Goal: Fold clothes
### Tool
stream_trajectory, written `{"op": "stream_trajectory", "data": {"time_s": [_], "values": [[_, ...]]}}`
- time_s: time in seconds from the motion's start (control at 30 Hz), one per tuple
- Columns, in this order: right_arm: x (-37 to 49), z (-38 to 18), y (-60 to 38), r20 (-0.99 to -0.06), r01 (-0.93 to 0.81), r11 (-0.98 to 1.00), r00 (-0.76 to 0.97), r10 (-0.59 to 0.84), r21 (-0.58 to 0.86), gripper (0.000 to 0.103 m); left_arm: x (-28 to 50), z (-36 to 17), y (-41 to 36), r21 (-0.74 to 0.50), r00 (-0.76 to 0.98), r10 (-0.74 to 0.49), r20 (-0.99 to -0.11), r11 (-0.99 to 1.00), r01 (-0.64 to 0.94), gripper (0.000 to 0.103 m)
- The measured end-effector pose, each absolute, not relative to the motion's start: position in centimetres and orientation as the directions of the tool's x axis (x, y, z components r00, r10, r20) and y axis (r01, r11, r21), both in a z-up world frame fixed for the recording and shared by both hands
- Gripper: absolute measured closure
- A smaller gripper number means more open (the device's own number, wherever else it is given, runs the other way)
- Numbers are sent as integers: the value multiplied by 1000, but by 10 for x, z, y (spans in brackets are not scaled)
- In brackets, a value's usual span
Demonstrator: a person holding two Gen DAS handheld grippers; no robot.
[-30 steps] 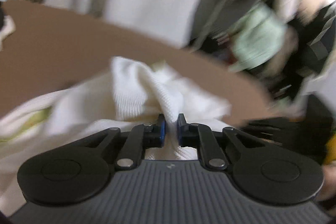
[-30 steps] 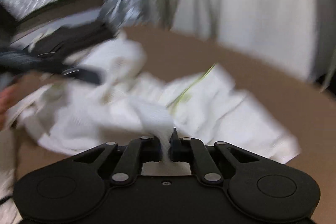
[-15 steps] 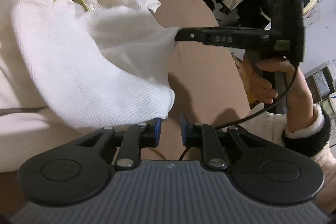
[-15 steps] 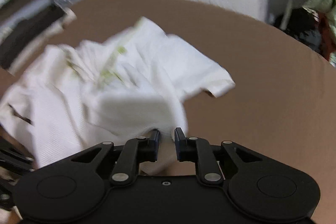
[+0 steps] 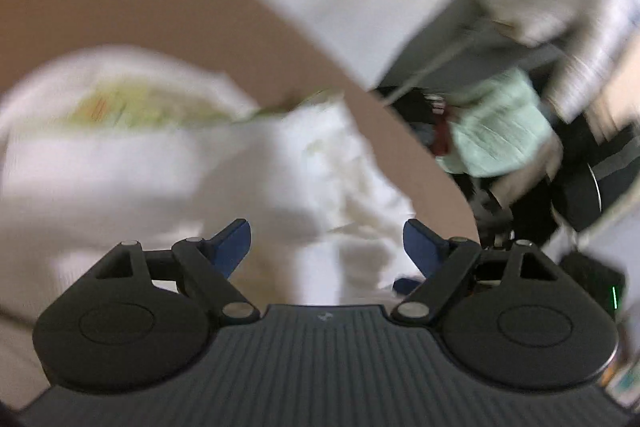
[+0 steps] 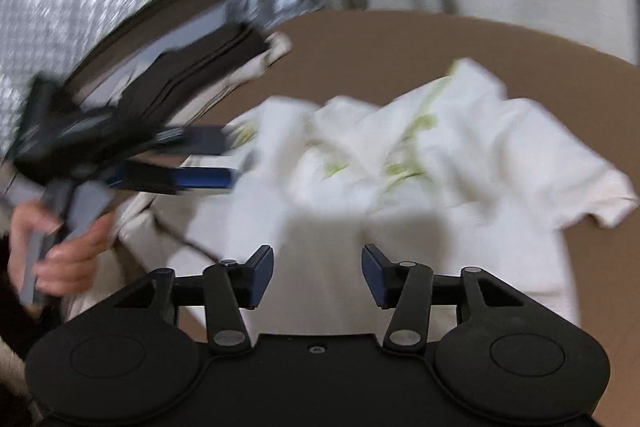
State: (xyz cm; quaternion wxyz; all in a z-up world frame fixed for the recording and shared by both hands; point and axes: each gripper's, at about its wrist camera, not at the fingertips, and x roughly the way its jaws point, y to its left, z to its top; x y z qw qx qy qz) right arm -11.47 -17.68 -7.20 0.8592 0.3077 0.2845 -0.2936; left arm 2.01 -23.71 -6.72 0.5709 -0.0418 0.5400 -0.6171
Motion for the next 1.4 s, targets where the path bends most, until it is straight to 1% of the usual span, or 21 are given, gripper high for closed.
{"op": "stream_trajectory", "data": {"time_s": [0.07,0.1,0.13,0.17,0.2,0.23,0.27,0.3,0.43,0.53,0.6,0.63,0.8,0.87,1.0,1.03,1.07,1.1,1.17,1.27,1.4], "values": [[-98,-80,-171,-679,677,665,651,-339,316,30,23,-79,-241,-719,-352,-727,-590,274,639,20],[-90,-85,-169,-684,675,678,643,-345,292,26,22,-79,-241,-708,-348,-723,-597,271,652,27],[-82,-89,-166,-688,672,690,635,-351,269,25,21,-79,-241,-698,-344,-720,-603,268,664,38],[-77,-94,-163,-702,670,704,618,-354,235,25,17,-79,-242,-685,-357,-706,-611,246,686,75],[-73,-99,-161,-716,667,717,600,-358,200,31,13,-79,-243,-689,-385,-697,-605,215,692,99],[-68,-105,-158,-729,663,730,581,-362,166,47,11,-80,-244,-702,-416,-693,-589,185,687,98],[-69,-105,-155,-731,646,746,586,-349,161,94,7,-79,-244,-719,-444,-694,-567,153,678,98],[-70,-104,-153,-733,628,762,592,-336,158,95,4,-77,-243,-736,-472,-697,-540,118,667,98],[-90,-69,-128,-619,474,849,746,-246,234,95,1,-38,-224,-692,-490,-745,-453,-53,720,95],[-108,-53,-103,-633,390,871,764,-126,298,95,5,-28,-212,-655,-494,-735,-465,-89,750,85],[-111,-61,-88,-700,310,896,714,3,319,95,14,-24,-193,-638,-443,-789,-425,-87,765,41],[-110,-70,-79,-735,300,904,678,22,304,95,19,-20,-186,-629,-418,-814,-403,-85,773,35],[-102,-98,-66,-804,187,923,567,178,336,95,41,-20,-191,-605,-288,-848,-446,49,794,33],[-99,-108,-63,-816,135,921,523,246,365,95,47,-32,-196,-579,-230,-826,-515,137,803,33],[-106,-97,-85,-791,166,896,553,262,413,91,43,-51,-208,-437,-120,-739,-663,252,863,33],[-112,-87,-91,-779,178,900,583,230,399,91,39,-51,-210,-418,-112,-732,-672,250,873,33],[-119,-76,-98,-767,196,904,613,190,380,82,35,-52,-213,-398,-104,-725,-680,247,883,33],[-130,-61,-108,-746,224,903,650,142,367,65,32,-52,-215,-391,-104,-726,-680,239,889,33],[-154,-37,-130,-690,291,886,722,45,361,48,29,-50,-217,-382,-102,-735,-670,224,896,33],[-189,-22,-171,-613,420,789,787,-70,449,46,24,-46,-221,-330,-70,-737,-672,213,920,33],[-219,-52,-230,-678,652,550,708,-196,522,45,12,-49,-255,-356,-143,-699,-700,168,919,33]]}}
